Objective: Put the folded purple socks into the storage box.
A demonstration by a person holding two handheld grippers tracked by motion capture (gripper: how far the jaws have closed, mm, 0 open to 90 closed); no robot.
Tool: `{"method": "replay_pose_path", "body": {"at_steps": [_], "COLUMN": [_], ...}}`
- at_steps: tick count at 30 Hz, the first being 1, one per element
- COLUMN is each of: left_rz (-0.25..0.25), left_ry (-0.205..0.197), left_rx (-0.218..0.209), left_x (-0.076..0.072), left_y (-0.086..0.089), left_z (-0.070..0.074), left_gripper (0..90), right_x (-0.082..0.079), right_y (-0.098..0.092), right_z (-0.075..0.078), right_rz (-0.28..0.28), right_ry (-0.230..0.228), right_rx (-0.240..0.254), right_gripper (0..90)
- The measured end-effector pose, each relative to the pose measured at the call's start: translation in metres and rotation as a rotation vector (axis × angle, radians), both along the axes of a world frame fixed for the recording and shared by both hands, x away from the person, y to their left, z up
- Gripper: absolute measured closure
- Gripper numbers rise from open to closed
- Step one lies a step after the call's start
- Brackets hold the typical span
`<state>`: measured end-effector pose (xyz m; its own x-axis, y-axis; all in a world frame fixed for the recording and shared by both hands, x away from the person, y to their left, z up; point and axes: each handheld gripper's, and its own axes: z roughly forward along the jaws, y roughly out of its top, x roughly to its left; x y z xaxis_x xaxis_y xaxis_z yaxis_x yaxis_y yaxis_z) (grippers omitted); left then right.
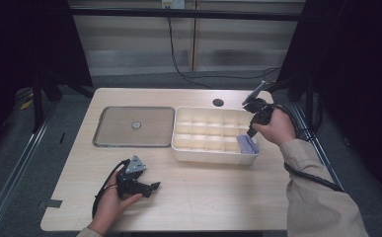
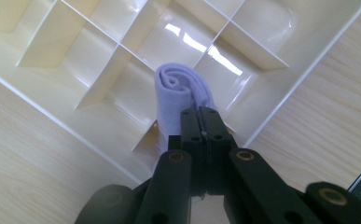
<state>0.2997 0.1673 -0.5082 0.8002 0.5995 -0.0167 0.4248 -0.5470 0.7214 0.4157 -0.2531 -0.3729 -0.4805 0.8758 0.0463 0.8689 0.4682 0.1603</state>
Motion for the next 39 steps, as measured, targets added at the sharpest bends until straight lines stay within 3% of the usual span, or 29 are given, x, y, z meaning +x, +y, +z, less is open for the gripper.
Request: {"method": "replay_pose_path", "body": {"at_steps": [19, 30, 39], "left_rz": [0.001, 0.002, 0.002], "left_ry": [0.000, -0.002, -0.003], "left_rx": [-0.001, -0.003, -0.003], "left_x": [0.000, 0.000, 0.000], "left_y": [0.000, 0.000, 0.000], "left_z": [0.000, 0.000, 0.000], "left_gripper": [14.8, 14.9, 14.8], "right_x": [0.005, 0.001, -0.006], "right_y": [0.005, 0.013, 0.012], "right_z": [-0.017, -0.042, -0.051], "right_rz": [-0.011, 0.001, 0.009], "right_ry": [-0.016, 0.025, 0.042], "right_rx": [0.016, 0.003, -0.027], "right_gripper": [89.4, 90.0, 90.0]}}
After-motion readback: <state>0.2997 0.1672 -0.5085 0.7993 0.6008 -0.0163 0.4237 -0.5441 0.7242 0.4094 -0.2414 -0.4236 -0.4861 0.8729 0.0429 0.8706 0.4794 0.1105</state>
